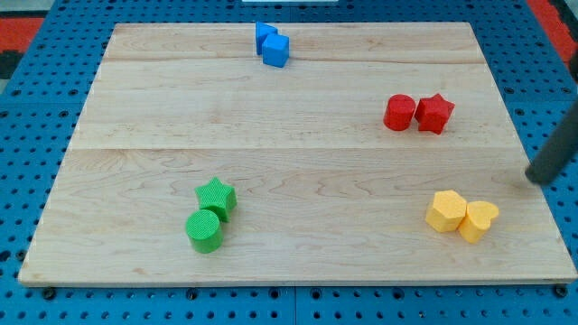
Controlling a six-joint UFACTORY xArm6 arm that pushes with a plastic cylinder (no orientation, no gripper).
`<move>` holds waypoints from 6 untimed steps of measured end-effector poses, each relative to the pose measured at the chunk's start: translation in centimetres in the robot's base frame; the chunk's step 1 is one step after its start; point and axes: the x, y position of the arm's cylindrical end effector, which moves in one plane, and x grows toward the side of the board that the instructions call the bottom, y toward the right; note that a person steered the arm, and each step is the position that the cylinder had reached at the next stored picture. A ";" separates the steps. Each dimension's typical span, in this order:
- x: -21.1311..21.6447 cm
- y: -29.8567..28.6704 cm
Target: Separate yellow heart and the yellow hexagon
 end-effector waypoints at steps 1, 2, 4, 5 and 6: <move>4.3 -0.4; 3.6 -5.5; 2.9 -11.3; 0.7 -16.3; -1.6 -17.8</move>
